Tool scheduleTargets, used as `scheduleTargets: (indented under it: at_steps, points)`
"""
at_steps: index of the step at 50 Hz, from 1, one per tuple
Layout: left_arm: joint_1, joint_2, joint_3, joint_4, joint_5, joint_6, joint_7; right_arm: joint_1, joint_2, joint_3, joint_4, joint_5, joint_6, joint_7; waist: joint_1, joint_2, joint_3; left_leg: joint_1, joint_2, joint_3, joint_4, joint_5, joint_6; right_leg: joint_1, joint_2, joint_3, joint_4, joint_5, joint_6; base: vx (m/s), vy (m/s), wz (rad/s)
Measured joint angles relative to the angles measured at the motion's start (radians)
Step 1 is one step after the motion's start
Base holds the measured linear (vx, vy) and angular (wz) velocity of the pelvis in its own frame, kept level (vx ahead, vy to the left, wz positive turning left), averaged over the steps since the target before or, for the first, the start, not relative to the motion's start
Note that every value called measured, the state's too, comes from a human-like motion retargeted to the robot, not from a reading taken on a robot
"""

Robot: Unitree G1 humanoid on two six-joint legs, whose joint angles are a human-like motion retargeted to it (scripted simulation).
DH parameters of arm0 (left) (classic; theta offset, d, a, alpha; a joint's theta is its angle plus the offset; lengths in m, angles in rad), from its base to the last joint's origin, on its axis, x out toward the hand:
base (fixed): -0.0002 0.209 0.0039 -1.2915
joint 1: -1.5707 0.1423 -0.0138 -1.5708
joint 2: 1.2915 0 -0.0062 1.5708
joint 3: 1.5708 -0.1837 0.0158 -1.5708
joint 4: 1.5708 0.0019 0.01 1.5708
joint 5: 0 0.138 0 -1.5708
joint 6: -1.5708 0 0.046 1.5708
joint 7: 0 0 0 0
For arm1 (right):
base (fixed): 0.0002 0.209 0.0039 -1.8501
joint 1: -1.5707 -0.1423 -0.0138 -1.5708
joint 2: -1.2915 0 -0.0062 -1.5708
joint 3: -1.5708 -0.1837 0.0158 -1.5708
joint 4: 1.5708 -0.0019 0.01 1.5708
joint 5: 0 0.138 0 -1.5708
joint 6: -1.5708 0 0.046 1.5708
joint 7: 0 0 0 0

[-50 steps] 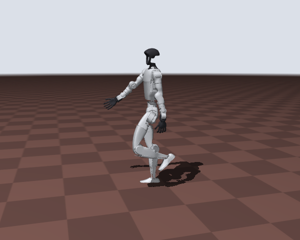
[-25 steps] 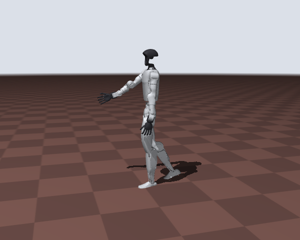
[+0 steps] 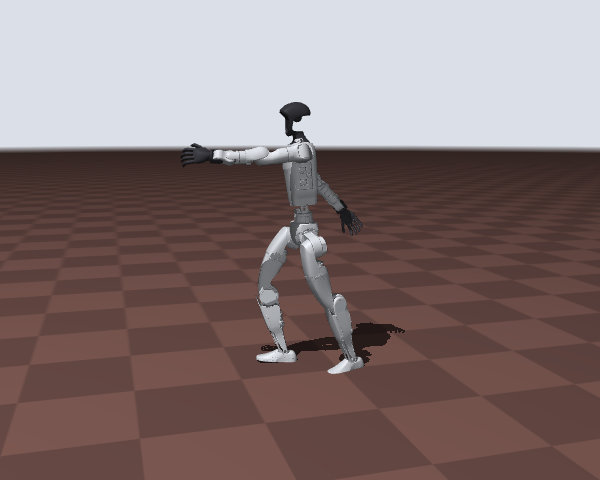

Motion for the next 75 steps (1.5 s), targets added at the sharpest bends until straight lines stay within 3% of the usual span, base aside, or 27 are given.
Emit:
scheduleTargets:
  at_steps: [3,5,8,11,15,20,24,27,30,32,35,37,39,42,45,48,52,55,57,62,65,68,70,72,75]
  points:
    - [0.237,-0.109,0.078,-0.014,-0.026,-0.007,0.028,-0.199,0.038,-0.005,0.0,-0.03,0.043,-0.11,0.066,-0.054,0.067,0.097,-0.039,-0.032,0.049,-0.016,0.026,0.362,0.04,-0.05,-0.638,0.293,0.104,0.6,-0.21,0.15]
    - [0.444,-0.16,0.097,0.029,0.025,-0.014,0.008,-0.377,0.048,0.015,0.0,0.008,0.025,-0.169,0.166,-0.088,0.087,0.126,-0.066,0.004,0.11,0.014,0.067,0.459,0.053,0.005,-0.755,0.372,0.134,0.55,-0.27,-1.44]
    - [0.843,-0.16,0.113,0.155,0.131,-0.012,-0.077,-0.724,0.023,0.009,-0.007,0.126,-0.049,-0.239,0.291,-0.161,0.113,0.042,-0.093,0.108,0.466,-0.004,0.098,0.546,0.013,0.128,-0.748,0.354,0.158,0.51,-0.27,-1.96]
    - [1.254,-0.138,0.115,0.233,0.122,-0.034,-0.189,-1.094,-0.017,-0.104,-0.065,0.158,-0.115,-0.342,0.308,-0.187,-0.001,-0.426,0.036,0.13,1.261,-0.213,0.137,0.475,0.017,0.179,-0.758,0.335,0.147,0.38,-0.15,-0.73]
    - [1.729,-0.087,0.073,0.223,0.009,-0.099,-0.252,-1.567,-0.088,-0.045,-0.139,0.406,-0.249,-0.484,0.462,-0.221,-0.009,-0.745,0.124,0.112,1.846,-0.375,0.197,0.495,0.024,0.276,-0.771,0.287,0.14,0.5,-0.02,-1.21]
    - [2.14,0.045,0.105,0.198,-0.142,-0.063,-0.341,-1.99,-0.256,0.157,-0.221,0.551,-0.322,-0.537,0.635,-0.273,-0.004,-1.042,0.152,0.094,2.08,-0.431,0.27,0.52,0.004,0.319,-0.771,0.266,0.133,0.49,0.05,-0.44]
    - [2.265,0.07,0.151,0.214,-0.249,-0.012,-0.343,-2.259,-0.34,0.274,-0.182,0.599,-0.328,-0.575,0.644,-0.286,0.0,-1.153,0.165,0.123,1.942,-0.376,0.324,0.564,0.001,0.289,-0.768,0.249,0.116,0.5,0.1,0.44]
    - [2.248,0.03,0.121,0.202,-0.266,0.011,-0.354,-2.368,-0.335,0.306,-0.13,0.577,-0.318,-0.59,0.623,-0.29,-0.023,-1.134,0.15,0.177,1.649,-0.343,0.322,0.575,0.001,0.282,-0.747,0.237,0.119,0.49,0.1,0.27]
    - [2.119,-0.034,0.114,0.186,-0.264,0.035,-0.346,-2.364,-0.273,0.268,-0.1,0.538,-0.285,-0.584,0.612,-0.292,-0.046,-0.958,0.132,0.305,1.145,-0.314,0.276,0.583,-0.003,0.311,-0.718,0.232,0.141,0.54,0.1,-0.45]
    - [1.964,-0.075,0.164,0.197,-0.277,0.029,-0.273,-2.285,-0.209,0.189,-0.121,0.528,-0.261,-0.574,0.643,-0.271,0.006,-0.673,0.064,0.424,0.63,-0.204,0.19,0.661,-0.008,0.36,-0.695,0.213,0.163,0.67,0.15,-1.47]
    - [1.692,-0.127,0.25,0.215,-0.409,-0.036,-0.114,-2.093,-0.102,0.03,-0.157,0.464,-0.245,-0.599,0.64,-0.157,0.067,-0.317,0.0,0.498,0.06,0.073,0.076,0.801,0.058,0.415,-0.655,0.177,0.158,0.67,0.26,-0.96]
    - [1.503,-0.147,0.274,0.223,-0.414,-0.064,-0.051,-1.892,-0.022,-0.05,-0.145,0.347,-0.217,-0.593,0.558,-0.102,0.065,-0.233,-0.002,0.466,-0.021,0.126,0.023,0.816,0.098,0.399,-0.559,0.195,0.121,0.55,0.3,0.62]
    - [1.298,-0.146,0.257,0.221,-0.315,-0.075,-0.018,-1.635,0.041,-0.058,-0.116,0.234,-0.203,-0.534,0.458,-0.055,0.06,-0.185,0.013,0.405,-0.021,0.116,0.009,0.738,0.132,0.336,-0.301,0.236,0.074,0.48,0.29,1.39]
    - [0.941,-0.11,0.195,0.175,-0.099,-0.028,-0.021,-1.214,0.059,0.0,-0.068,0.063,-0.143,-0.365,0.367,-0.025,0.01,-0.208,0.015,0.323,-0.021,0.107,0.022,0.381,0.117,0.238,0.342,0.251,0.023,0.39,0.22,1.36]
    - [0.548,-0.044,0.194,0.116,0.09,0.061,-0.023,-0.819,0.035,-0.006,-0.035,-0.121,-0.031,-0.213,0.287,-0.014,0.006,-0.205,-0.003,0.237,-0.021,0.076,0.007,0.106,0.066,0.198,0.811,0.184,-0.016,0.46,0.16,1.47]
    - [0.24,0.033,0.154,0.039,0.093,0.089,0.01,-0.467,-0.002,0.014,-0.008,-0.135,0.013,-0.122,0.169,0.018,0.014,-0.177,-0.004,0.148,-0.021,0.054,-0.008,-0.08,0.043,0.182,1.066,0.113,-0.027,0.51,0.11,1.51]
    - [-0.062,0.146,0.008,-0.043,0.008,0.081,0.058,-0.082,-0.066,0.053,0.0,-0.056,0.027,-0.041,0.037,0.047,0.018,-0.145,-0.002,0.067,-0.021,0.044,-0.007,-0.269,0.009,0.18,1.166,0.023,-0.061,0.51,0.03,1.01]
    - [-0.245,0.205,-0.079,-0.036,0.028,0.087,0.037,0.116,-0.098,0.004,0.0,-0.038,0.045,0.014,-0.009,0.045,0.024,-0.11,0.001,0.035,-0.021,0.025,0.011,-0.348,0.012,0.199,1.087,-0.023,-0.084,0.49,-0.05,0.51]
    - [-0.329,0.215,-0.111,-0.008,0.025,0.084,0.027,0.188,-0.103,-0.056,0.0,-0.02,0.05,0.037,-0.018,0.035,0.022,-0.088,0.006,0.016,-0.021,0.015,0.013,-0.363,0.047,0.229,0.952,-0.024,-0.069,0.48,-0.1,0.44]
    - [-0.307,0.173,-0.118,0.008,-0.07,0.018,0.059,0.16,-0.074,-0.093,0.0,0.055,0.015,0.022,-0.031,0.004,0.01,-0.034,0.013,-0.063,-0.021,0.001,-0.003,-0.205,0.095,0.312,0.342,0.034,0.005,0.49,-0.12,0.76]
    - [-0.126,0.108,-0.033,-0.047,-0.112,-0.037,0.106,0.016,-0.03,-0.031,0.0,0.063,-0.005,-0.052,-0.037,-0.023,0.039,0.039,0.004,-0.14,-0.019,-0.02,0.0,0.09,0.04,0.291,-0.217,0.12,0.037,0.55,-0.17,1.33]
    - [0.126,-0.014,0.092,-0.076,-0.083,-0.041,0.126,-0.204,0.033,0.043,0.0,-0.063,0.024,-0.121,0.039,-0.067,0.092,0.116,-0.027,-0.202,0.028,-0.054,0.043,0.394,-0.009,0.259,-0.653,0.336,0.106,0.55,-0.25,0.82]
    - [0.337,-0.107,0.131,-0.036,-0.037,-0.044,0.081,-0.382,0.065,0.133,0.0,-0.098,0.006,-0.147,0.144,-0.086,0.107,0.117,-0.043,-0.195,0.113,-0.045,0.085,0.477,-0.019,0.261,-0.726,0.389,0.14,0.45,-0.3,-0.24]
    - [0.588,-0.162,0.154,0.062,0.052,-0.025,-0.015,-0.605,0.061,0.224,0.0,-0.076,-0.024,-0.161,0.234,-0.119,0.119,0.027,-0.061,-0.126,0.368,-0.075,0.104,0.53,-0.04,0.274,-0.735,0.386,0.153,0.39,-0.31,-0.37]
    - [0.98,-0.165,0.235,0.202,0.146,0.038,-0.225,-0.973,-0.04,0.101,-0.035,-0.261,-0.007,-0.168,0.283,-0.151,0.027,-0.4,0.012,0.013,1.065,-0.246,0.1,0.474,-0.058,0.245,-0.74,0.373,0.134,0.28,-0.22,0.56]
